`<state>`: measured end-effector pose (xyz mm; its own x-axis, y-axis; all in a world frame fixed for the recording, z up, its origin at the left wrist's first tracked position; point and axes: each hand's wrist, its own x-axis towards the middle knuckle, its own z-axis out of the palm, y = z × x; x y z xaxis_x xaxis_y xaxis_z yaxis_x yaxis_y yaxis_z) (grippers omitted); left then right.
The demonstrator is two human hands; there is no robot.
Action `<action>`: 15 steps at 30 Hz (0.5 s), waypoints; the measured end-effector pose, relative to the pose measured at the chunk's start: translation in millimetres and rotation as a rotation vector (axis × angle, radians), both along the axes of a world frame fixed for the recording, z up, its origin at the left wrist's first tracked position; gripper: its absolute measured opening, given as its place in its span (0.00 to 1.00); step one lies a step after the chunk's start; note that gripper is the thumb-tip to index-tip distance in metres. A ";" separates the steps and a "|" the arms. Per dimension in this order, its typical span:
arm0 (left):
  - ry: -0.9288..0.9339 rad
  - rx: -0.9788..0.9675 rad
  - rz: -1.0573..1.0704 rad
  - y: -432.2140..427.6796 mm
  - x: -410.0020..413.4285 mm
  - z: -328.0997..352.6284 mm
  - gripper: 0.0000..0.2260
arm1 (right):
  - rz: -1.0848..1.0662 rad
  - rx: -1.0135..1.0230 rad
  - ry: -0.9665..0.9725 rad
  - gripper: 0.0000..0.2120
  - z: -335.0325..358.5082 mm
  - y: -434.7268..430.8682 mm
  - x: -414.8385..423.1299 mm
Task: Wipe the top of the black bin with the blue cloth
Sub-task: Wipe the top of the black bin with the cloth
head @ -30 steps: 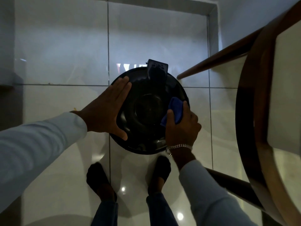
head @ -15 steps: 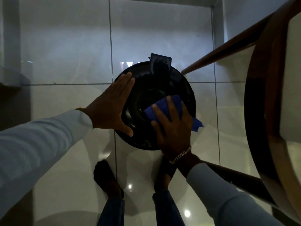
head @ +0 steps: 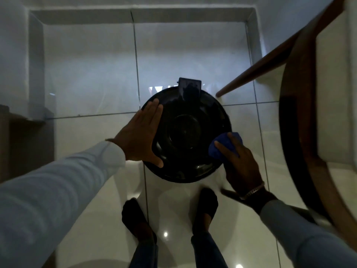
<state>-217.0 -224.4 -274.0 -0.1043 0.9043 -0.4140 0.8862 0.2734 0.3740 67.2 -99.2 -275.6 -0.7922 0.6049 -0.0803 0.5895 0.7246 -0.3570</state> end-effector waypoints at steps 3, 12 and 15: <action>-0.123 -0.037 0.148 8.2 28.6 24.3 0.52 | -0.265 -0.084 0.123 0.28 24.2 -10.6 -19.8; -0.984 0.239 0.924 83.6 85.0 205.3 0.13 | -0.446 -0.538 0.659 0.34 217.9 -4.1 -76.2; -1.213 0.215 0.934 113.3 97.3 243.6 0.14 | -0.606 -0.786 0.920 0.33 269.4 25.1 -48.5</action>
<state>-119.6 -111.1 -30.4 -0.3560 0.7625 -0.5402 -0.4177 0.3873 0.8219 18.7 -74.2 -6.2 -0.3733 0.9150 -0.1531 0.0657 -0.1385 -0.9882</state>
